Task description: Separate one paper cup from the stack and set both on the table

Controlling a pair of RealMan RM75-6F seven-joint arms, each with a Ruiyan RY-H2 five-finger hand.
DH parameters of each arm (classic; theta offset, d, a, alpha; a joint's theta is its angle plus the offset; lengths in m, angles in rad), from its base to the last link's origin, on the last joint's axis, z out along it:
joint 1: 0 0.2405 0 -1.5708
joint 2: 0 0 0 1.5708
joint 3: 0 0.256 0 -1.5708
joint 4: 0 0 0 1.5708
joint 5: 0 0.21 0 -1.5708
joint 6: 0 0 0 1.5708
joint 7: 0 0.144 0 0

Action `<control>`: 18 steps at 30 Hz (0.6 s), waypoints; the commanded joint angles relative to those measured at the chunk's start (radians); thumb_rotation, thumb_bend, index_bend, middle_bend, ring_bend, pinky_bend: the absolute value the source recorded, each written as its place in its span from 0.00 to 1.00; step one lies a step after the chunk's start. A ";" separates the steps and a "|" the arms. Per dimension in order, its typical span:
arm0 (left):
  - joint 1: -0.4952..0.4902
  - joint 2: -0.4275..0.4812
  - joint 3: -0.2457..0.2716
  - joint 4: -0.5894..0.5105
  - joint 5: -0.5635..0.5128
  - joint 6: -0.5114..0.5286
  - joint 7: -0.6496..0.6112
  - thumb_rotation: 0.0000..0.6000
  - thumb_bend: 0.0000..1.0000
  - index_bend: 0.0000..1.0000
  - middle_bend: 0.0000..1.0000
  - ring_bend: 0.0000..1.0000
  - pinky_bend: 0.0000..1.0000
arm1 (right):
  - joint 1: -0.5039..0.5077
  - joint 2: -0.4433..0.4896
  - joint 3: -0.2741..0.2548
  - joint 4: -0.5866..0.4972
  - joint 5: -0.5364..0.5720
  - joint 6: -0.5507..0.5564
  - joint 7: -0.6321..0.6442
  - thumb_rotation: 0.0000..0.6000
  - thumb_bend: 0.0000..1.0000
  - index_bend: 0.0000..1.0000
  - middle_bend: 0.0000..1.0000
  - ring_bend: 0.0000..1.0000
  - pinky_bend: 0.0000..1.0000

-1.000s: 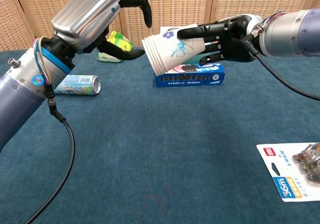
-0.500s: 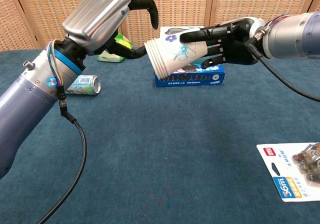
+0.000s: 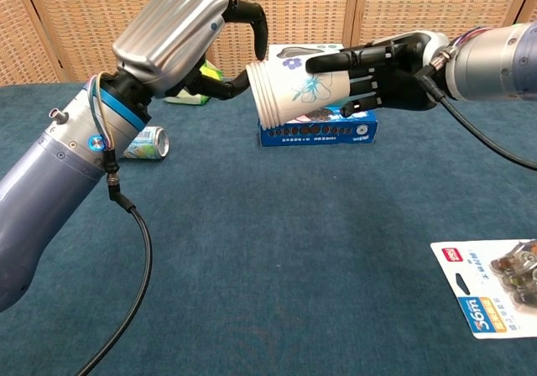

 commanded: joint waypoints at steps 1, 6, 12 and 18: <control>-0.006 -0.004 0.001 0.004 -0.002 0.000 0.000 1.00 0.41 0.57 0.00 0.00 0.00 | -0.001 0.002 0.001 -0.001 -0.002 -0.001 0.002 1.00 0.50 0.55 0.62 0.53 0.68; -0.016 -0.011 0.002 0.006 -0.005 0.003 0.003 1.00 0.45 0.64 0.00 0.00 0.00 | -0.004 0.008 0.003 -0.004 -0.006 -0.002 0.006 1.00 0.50 0.55 0.62 0.53 0.68; -0.024 -0.017 0.005 0.008 -0.012 0.003 0.005 1.00 0.49 0.69 0.00 0.00 0.00 | -0.009 0.014 0.004 -0.007 -0.009 -0.004 0.013 1.00 0.50 0.55 0.62 0.53 0.68; -0.030 -0.015 0.007 0.004 -0.016 0.005 0.012 1.00 0.53 0.71 0.00 0.00 0.00 | -0.015 0.021 0.007 -0.009 -0.015 -0.008 0.021 1.00 0.50 0.55 0.62 0.53 0.68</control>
